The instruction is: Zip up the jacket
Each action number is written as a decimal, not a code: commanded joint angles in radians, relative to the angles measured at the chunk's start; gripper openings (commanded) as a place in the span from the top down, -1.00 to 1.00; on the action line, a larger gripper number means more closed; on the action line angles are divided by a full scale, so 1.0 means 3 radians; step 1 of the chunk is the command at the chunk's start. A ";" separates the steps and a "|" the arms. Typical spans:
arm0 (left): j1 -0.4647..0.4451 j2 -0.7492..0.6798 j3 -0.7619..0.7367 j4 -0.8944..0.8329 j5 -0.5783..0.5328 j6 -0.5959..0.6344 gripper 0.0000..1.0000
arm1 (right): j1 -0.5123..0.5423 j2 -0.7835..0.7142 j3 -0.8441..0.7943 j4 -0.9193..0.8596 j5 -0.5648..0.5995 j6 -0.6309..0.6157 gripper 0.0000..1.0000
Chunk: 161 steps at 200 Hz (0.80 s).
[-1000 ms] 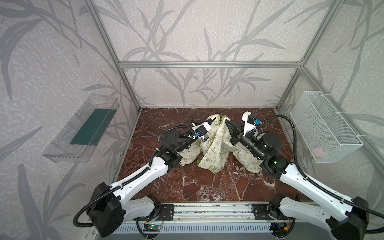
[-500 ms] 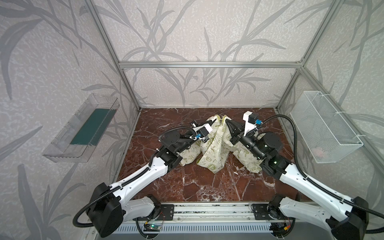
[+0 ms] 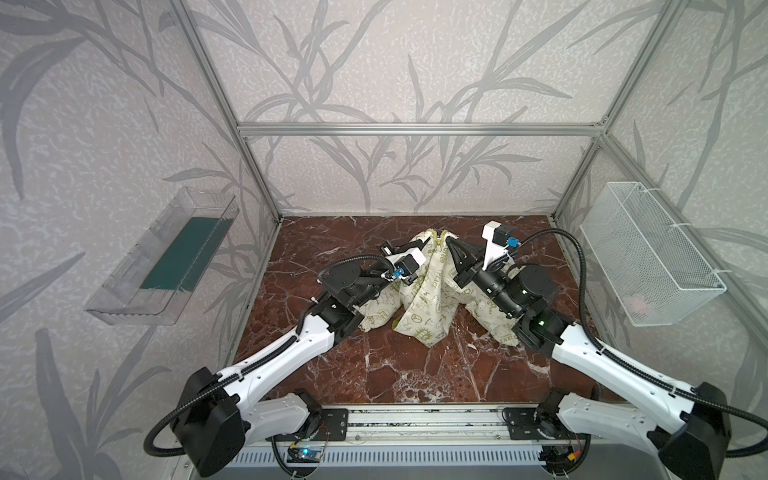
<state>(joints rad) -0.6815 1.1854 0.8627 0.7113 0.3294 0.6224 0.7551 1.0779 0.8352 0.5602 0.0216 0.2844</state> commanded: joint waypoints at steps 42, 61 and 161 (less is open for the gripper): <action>-0.0025 -0.0070 -0.0017 0.0002 0.0032 0.0062 1.00 | 0.0045 0.0102 -0.0007 0.0572 0.0148 0.0054 1.00; -0.0025 -0.0090 -0.0044 -0.0030 0.0002 0.0085 1.00 | 0.0045 0.0133 -0.0017 0.0761 0.0225 0.0102 1.00; -0.0024 -0.0135 -0.0054 -0.0315 -0.0016 0.0352 1.00 | 0.0142 0.0070 -0.0115 0.0882 0.0443 0.0226 1.00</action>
<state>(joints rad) -0.6857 1.1740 0.8612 0.6434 0.2974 0.7059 0.7914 1.1252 0.8036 0.7136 0.1200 0.3485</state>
